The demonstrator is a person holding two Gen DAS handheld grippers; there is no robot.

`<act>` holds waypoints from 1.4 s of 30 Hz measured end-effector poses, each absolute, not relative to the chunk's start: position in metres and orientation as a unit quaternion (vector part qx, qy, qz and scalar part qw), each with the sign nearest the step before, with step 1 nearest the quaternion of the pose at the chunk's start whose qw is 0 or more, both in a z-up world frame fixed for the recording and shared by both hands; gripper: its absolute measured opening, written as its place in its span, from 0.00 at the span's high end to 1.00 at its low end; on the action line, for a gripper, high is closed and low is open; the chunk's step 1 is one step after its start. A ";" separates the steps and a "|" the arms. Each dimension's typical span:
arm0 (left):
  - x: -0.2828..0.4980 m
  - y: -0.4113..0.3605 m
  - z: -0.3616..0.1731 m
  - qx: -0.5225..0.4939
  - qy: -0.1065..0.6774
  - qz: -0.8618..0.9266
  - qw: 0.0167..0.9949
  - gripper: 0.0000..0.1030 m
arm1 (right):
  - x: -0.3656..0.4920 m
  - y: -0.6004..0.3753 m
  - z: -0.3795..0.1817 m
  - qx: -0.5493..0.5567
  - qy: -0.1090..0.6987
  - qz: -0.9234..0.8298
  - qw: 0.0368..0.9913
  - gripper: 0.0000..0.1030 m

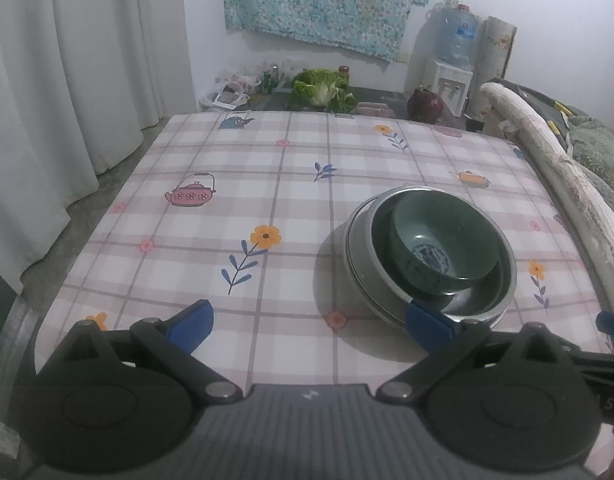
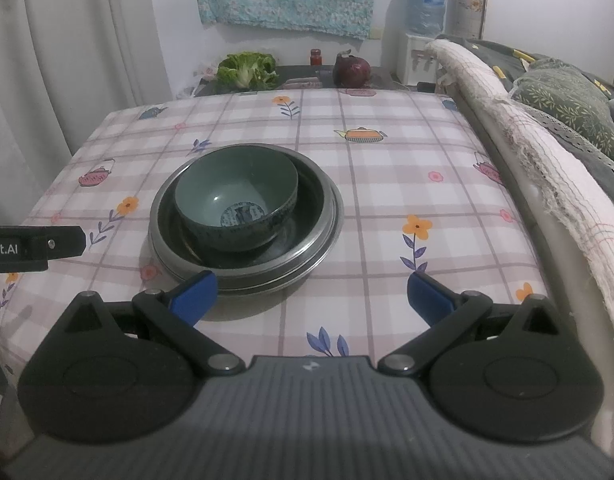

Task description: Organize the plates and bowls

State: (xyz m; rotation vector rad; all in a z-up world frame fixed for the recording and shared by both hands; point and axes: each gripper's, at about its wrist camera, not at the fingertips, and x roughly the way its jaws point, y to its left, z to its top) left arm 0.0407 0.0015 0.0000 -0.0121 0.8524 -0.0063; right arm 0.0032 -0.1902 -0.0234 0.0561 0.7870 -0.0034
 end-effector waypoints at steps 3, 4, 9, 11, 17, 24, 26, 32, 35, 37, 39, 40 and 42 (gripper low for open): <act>0.041 0.002 0.000 -0.005 0.415 -0.004 0.910 0.00 | 0.003 -0.191 -0.024 0.027 0.384 -0.002 0.923 0.01; 0.041 0.002 -0.001 -0.005 0.416 -0.004 0.909 0.00 | 0.003 -0.191 -0.024 0.027 0.385 -0.002 0.923 0.01; 0.042 0.001 -0.001 -0.005 0.416 -0.004 0.909 0.00 | 0.003 -0.193 -0.027 0.028 0.386 -0.002 0.922 0.01; 0.042 0.001 -0.001 -0.004 0.416 -0.003 0.909 0.00 | 0.003 -0.193 -0.027 0.028 0.387 -0.002 0.922 0.01; 0.041 0.002 -0.003 -0.003 0.416 -0.001 0.909 0.00 | 0.003 -0.194 -0.028 0.029 0.389 -0.002 0.921 0.01; 0.041 0.003 -0.003 -0.003 0.416 -0.001 0.909 0.00 | 0.003 -0.194 -0.028 0.029 0.391 -0.001 0.920 0.01; 0.041 0.004 -0.004 -0.003 0.417 0.000 0.909 0.00 | 0.005 -0.194 -0.029 0.029 0.392 -0.001 0.919 0.01; 0.041 0.005 -0.004 -0.003 0.418 0.001 0.909 0.00 | 0.005 -0.194 -0.029 0.029 0.394 -0.002 0.919 0.01; 0.041 0.005 -0.005 -0.004 0.419 0.002 0.908 0.00 | 0.005 -0.194 -0.029 0.029 0.394 -0.001 0.919 0.01; 0.041 0.005 -0.004 -0.004 0.419 0.002 0.908 0.00 | 0.005 -0.194 -0.029 0.029 0.394 -0.002 0.919 0.01; 0.041 0.005 -0.005 -0.004 0.420 0.002 0.908 0.00 | 0.005 -0.195 -0.030 0.029 0.396 -0.003 0.918 0.01; 0.041 0.005 -0.005 -0.004 0.420 0.002 0.908 0.00 | 0.005 -0.195 -0.030 0.030 0.396 -0.003 0.918 0.01; 0.041 0.005 -0.004 -0.003 0.421 0.003 0.907 0.00 | 0.005 -0.195 -0.031 0.030 0.397 -0.003 0.917 0.01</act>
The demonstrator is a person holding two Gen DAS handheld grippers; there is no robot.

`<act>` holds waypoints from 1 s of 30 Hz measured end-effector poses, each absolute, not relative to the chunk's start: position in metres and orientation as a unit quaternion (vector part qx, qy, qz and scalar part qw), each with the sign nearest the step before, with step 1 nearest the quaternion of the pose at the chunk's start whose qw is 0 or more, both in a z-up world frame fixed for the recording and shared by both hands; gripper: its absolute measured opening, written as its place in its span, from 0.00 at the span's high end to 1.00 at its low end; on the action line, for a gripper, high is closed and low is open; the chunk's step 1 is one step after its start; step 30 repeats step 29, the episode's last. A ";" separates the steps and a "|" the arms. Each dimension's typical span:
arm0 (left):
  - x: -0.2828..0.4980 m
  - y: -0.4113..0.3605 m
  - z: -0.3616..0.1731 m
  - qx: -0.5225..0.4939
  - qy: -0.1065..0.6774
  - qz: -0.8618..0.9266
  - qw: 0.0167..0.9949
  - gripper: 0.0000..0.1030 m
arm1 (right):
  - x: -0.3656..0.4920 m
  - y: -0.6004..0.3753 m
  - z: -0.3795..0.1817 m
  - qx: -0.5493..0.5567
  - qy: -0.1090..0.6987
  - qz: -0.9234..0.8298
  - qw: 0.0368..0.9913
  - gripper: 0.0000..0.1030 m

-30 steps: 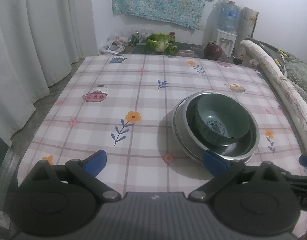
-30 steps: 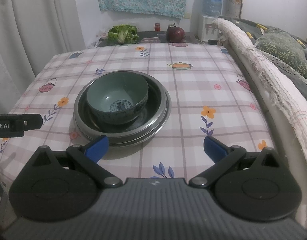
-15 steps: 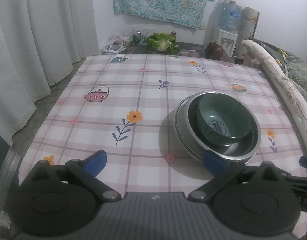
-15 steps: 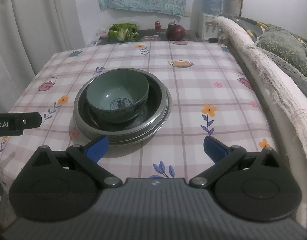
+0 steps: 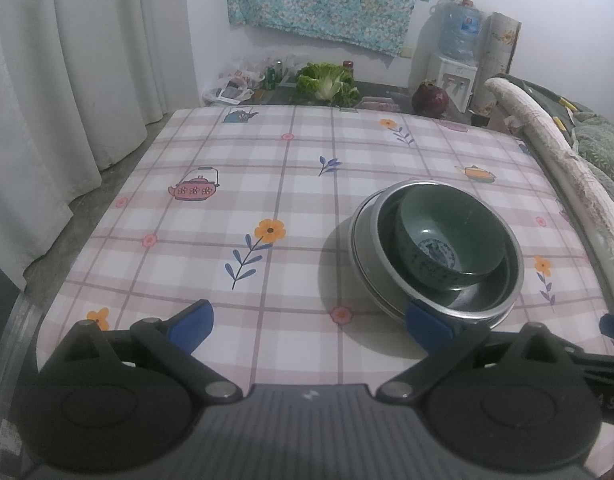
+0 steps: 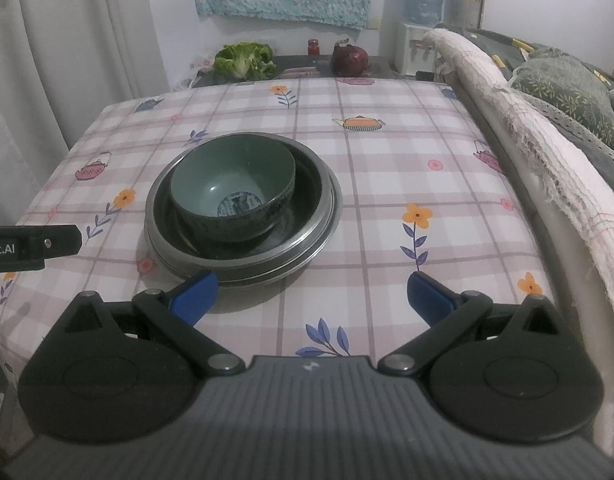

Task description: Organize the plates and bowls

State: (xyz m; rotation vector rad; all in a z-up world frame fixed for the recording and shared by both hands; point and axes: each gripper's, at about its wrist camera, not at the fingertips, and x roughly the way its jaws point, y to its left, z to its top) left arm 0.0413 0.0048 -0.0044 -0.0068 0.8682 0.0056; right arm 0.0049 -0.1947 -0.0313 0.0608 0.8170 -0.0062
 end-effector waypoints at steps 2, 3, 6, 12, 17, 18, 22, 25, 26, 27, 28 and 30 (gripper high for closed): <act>0.041 0.004 -0.005 -0.004 0.422 0.003 0.907 0.00 | 0.005 -0.195 -0.032 0.030 0.397 -0.003 0.917 0.01; 0.041 0.004 -0.005 -0.004 0.422 0.003 0.907 0.00 | 0.005 -0.195 -0.032 0.030 0.397 -0.003 0.917 0.01; 0.041 0.004 -0.005 -0.003 0.422 0.003 0.907 0.00 | 0.005 -0.195 -0.032 0.030 0.398 -0.003 0.917 0.01; 0.041 0.004 -0.005 -0.004 0.422 0.004 0.906 0.00 | 0.005 -0.195 -0.033 0.031 0.400 -0.004 0.916 0.01; 0.042 0.004 -0.005 -0.004 0.423 0.004 0.906 0.00 | 0.006 -0.194 -0.033 0.031 0.401 -0.005 0.916 0.01; 0.042 0.004 -0.005 -0.004 0.423 0.004 0.906 0.00 | 0.005 -0.194 -0.033 0.030 0.401 -0.005 0.916 0.01; 0.042 0.004 -0.005 -0.004 0.423 0.003 0.906 0.00 | 0.006 -0.195 -0.034 0.031 0.402 -0.004 0.915 0.01; 0.042 0.004 -0.005 -0.004 0.422 0.004 0.906 0.00 | 0.005 -0.194 -0.034 0.030 0.401 -0.005 0.916 0.01; 0.042 0.004 -0.005 -0.004 0.422 0.004 0.906 0.00 | 0.006 -0.195 -0.034 0.030 0.401 -0.004 0.915 0.01; 0.042 0.004 -0.005 -0.004 0.422 0.004 0.906 0.00 | 0.006 -0.195 -0.034 0.031 0.401 -0.004 0.915 0.01; 0.042 0.004 -0.005 -0.003 0.422 0.004 0.906 0.00 | 0.006 -0.195 -0.034 0.031 0.401 -0.004 0.915 0.01; 0.042 0.005 -0.005 -0.003 0.422 0.004 0.906 0.00 | 0.006 -0.195 -0.034 0.030 0.401 -0.004 0.915 0.01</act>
